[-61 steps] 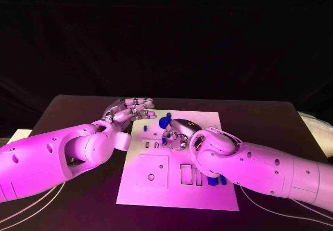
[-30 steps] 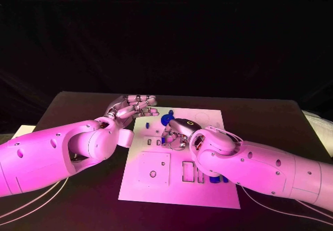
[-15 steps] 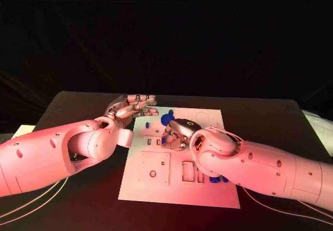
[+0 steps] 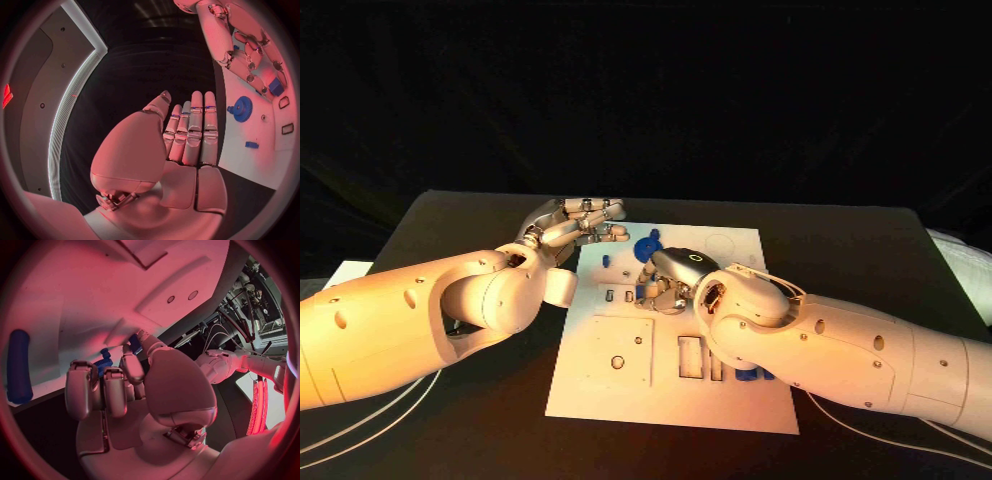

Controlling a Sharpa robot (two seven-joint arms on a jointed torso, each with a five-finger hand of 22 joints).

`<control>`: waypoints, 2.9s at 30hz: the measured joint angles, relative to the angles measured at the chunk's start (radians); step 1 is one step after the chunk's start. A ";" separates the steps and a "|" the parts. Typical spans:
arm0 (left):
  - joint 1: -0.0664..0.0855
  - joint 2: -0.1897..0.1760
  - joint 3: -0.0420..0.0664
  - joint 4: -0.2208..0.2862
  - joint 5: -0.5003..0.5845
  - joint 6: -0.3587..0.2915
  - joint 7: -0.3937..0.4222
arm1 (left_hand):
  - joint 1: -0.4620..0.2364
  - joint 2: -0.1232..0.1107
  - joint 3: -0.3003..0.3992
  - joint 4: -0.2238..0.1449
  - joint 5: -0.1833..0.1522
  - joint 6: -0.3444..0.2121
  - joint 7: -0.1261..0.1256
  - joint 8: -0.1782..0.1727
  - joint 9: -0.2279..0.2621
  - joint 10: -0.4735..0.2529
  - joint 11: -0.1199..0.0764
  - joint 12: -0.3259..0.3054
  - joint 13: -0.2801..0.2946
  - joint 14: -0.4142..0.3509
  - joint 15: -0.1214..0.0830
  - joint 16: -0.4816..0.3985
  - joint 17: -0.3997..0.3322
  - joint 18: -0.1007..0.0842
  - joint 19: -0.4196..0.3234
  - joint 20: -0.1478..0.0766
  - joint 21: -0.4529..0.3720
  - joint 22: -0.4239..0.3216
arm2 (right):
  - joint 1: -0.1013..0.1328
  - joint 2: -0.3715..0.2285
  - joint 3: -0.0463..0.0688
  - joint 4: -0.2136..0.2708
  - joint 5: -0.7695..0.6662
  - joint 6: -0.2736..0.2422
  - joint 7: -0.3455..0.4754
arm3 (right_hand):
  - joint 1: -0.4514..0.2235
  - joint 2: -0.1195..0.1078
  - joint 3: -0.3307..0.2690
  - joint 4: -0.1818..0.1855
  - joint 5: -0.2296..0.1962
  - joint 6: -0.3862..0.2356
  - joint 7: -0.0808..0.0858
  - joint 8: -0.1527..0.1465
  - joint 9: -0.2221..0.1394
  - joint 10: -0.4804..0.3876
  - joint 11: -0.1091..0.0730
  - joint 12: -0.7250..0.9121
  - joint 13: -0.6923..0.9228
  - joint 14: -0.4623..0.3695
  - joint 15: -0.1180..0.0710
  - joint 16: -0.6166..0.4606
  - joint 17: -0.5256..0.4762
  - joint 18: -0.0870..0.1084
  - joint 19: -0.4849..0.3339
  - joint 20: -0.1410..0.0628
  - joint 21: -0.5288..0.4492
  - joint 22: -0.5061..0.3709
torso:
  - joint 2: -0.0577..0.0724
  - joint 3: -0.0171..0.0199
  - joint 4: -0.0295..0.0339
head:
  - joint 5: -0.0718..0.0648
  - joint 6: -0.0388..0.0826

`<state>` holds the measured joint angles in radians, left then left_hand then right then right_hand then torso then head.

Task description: Assemble the parts on the task board

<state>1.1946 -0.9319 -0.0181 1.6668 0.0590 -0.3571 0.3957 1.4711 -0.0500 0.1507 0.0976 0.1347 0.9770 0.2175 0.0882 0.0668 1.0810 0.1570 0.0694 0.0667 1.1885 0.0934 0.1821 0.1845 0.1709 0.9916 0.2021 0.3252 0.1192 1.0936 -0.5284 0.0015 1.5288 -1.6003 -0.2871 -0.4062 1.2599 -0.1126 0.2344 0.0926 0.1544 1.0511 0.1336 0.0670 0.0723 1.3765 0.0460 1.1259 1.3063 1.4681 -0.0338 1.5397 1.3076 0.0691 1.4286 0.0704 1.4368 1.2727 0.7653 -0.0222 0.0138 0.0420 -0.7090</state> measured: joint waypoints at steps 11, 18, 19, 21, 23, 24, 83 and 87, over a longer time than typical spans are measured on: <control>0.000 0.000 0.000 -0.001 0.000 0.001 0.000 | 0.000 0.000 0.000 0.000 0.000 0.000 0.000 0.000 0.000 0.000 0.000 0.000 0.000 0.000 0.000 0.000 0.000 0.000 0.000 0.000 0.000 0.000 | -0.006 -0.006 -0.003 0.011 -0.003 -0.022 -0.007 | -0.024 -0.023 -0.058 0.035 -0.005 -0.024 0.003 0.000 0.000 -0.012 0.005 -0.017 -0.015 -0.004 0.004 0.000 0.000 0.000 -0.004 0.004 -0.004 -0.001 | 0.000 0.0001 0.0000 | -0.001 0.000; 0.000 0.000 0.000 -0.002 0.000 0.001 -0.001 | 0.000 0.000 0.000 0.000 0.000 0.000 0.000 0.000 0.000 0.000 0.000 0.000 0.000 0.000 0.000 0.000 0.000 0.000 0.000 0.000 0.000 0.000 | -0.014 -0.021 -0.004 0.030 -0.007 -0.083 -0.013 | -0.010 -0.038 -0.112 0.068 -0.001 -0.036 0.007 0.000 0.000 -0.014 0.007 -0.017 -0.020 0.000 0.007 -0.004 0.000 0.000 0.000 0.007 -0.004 0.000 | 0.000 0.0004 0.0004 | -0.001 0.000; 0.000 0.000 0.000 -0.004 0.000 0.002 -0.001 | 0.000 0.000 0.000 0.000 0.000 0.000 0.000 0.000 0.000 0.000 0.000 0.000 0.000 0.000 0.000 0.000 0.001 0.000 0.000 0.000 0.000 0.000 | -0.015 -0.025 -0.004 0.037 -0.009 -0.103 -0.012 | -0.003 -0.044 -0.123 0.073 -0.001 -0.044 0.008 0.000 -0.001 -0.016 0.009 -0.017 -0.022 0.000 0.007 -0.005 0.000 0.000 -0.001 0.008 -0.004 0.000 | 0.000 0.0005 0.0003 | -0.001 0.000; 0.000 0.000 0.000 -0.006 0.000 0.002 -0.002 | 0.000 0.000 0.002 -0.002 0.000 0.000 0.000 -0.004 0.000 0.000 0.000 0.000 0.000 0.000 0.000 0.000 0.002 0.000 0.000 0.000 0.000 0.000 | -0.016 -0.033 -0.002 0.050 -0.011 -0.134 -0.007 | 0.008 -0.054 -0.150 0.089 -0.012 -0.065 0.011 0.000 -0.004 -0.025 0.016 -0.031 -0.030 -0.005 0.013 -0.012 0.000 0.000 -0.005 0.013 -0.005 -0.004 | 0.000 0.0008 0.0000 | -0.001 0.001; 0.000 0.000 0.000 -0.011 -0.001 0.002 -0.004 | 0.000 0.000 0.004 -0.004 0.000 0.003 0.002 -0.004 0.000 0.002 -0.002 0.000 0.000 0.012 -0.001 0.000 0.006 0.000 0.004 -0.004 0.004 0.000 | -0.016 -0.045 0.004 0.065 -0.011 -0.165 0.000 | 0.035 -0.066 -0.198 0.126 -0.027 -0.099 0.021 0.000 -0.006 -0.040 0.025 -0.050 -0.043 -0.002 0.020 -0.019 0.000 0.000 -0.012 0.019 -0.010 -0.011 | 0.000 0.0012 -0.0009 | -0.001 0.002; 0.000 0.000 0.000 -0.013 -0.002 0.002 -0.005 | 0.000 0.000 0.007 -0.007 0.000 0.017 -0.006 -0.004 0.001 0.011 -0.009 0.000 0.000 0.028 -0.006 0.001 0.011 0.000 0.014 -0.009 0.012 0.002 | -0.016 -0.052 0.007 0.071 -0.011 -0.175 0.004 | 0.069 -0.069 -0.236 0.164 -0.027 -0.115 0.027 0.002 -0.005 -0.047 0.028 -0.055 -0.049 -0.003 0.025 -0.019 0.000 0.000 -0.011 0.029 -0.013 -0.013 | -0.001 0.0012 -0.0012 | -0.001 0.003; 0.129 0.313 -0.012 -0.325 -1.102 0.606 -1.086 | -0.495 -0.047 -0.269 0.197 -0.084 0.026 -0.177 0.480 0.364 0.245 -0.180 1.104 1.022 0.277 -0.178 1.386 1.123 -0.124 0.470 -0.180 1.151 1.189 | 0.168 -0.494 0.030 0.248 0.638 -0.193 0.262 | 0.181 0.014 -0.267 0.157 0.099 -0.074 0.007 0.014 0.002 -0.055 0.016 -0.057 -0.081 0.000 0.021 -0.049 0.000 0.000 -0.020 0.023 -0.029 -0.043 | -0.064 0.0208 -0.0404 | 0.037 -0.043; 0.129 0.328 -0.014 -0.336 -1.107 0.624 -1.088 | -0.477 -0.030 -0.266 0.195 -0.084 0.019 -0.177 0.493 0.379 0.245 -0.180 1.107 1.027 0.277 -0.178 1.386 1.123 -0.124 0.470 -0.180 1.153 1.189 | 0.168 -0.491 0.030 0.245 0.638 -0.191 0.260 | 0.181 0.014 -0.267 0.157 0.112 -0.074 0.007 0.014 0.002 -0.055 0.016 -0.057 -0.083 0.000 0.021 -0.049 0.000 0.000 -0.020 0.023 -0.029 -0.044 | -0.064 0.0206 -0.0404 | 0.037 -0.046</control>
<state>1.3236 -0.6041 -0.0316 1.3306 -1.0484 0.2674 -0.6923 0.9940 -0.0795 -0.1155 0.2924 0.0512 0.9963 0.0404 0.5811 0.4459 1.3259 -0.0234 1.1765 1.0940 1.4658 -0.0841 1.5678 1.3077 0.0470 1.4617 0.0217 1.4785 1.3080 1.2615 -1.0190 0.0315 1.7738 -0.9623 -0.4783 -0.1462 1.4411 -0.0987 -0.0328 0.2496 0.2666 0.9773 0.1408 0.0808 0.0739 1.3216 0.0618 1.0688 1.2230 1.4683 -0.0129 1.4910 1.3081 0.0690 1.4086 0.0933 1.4079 1.2283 0.7015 -0.0016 -0.0266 0.0787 -0.7554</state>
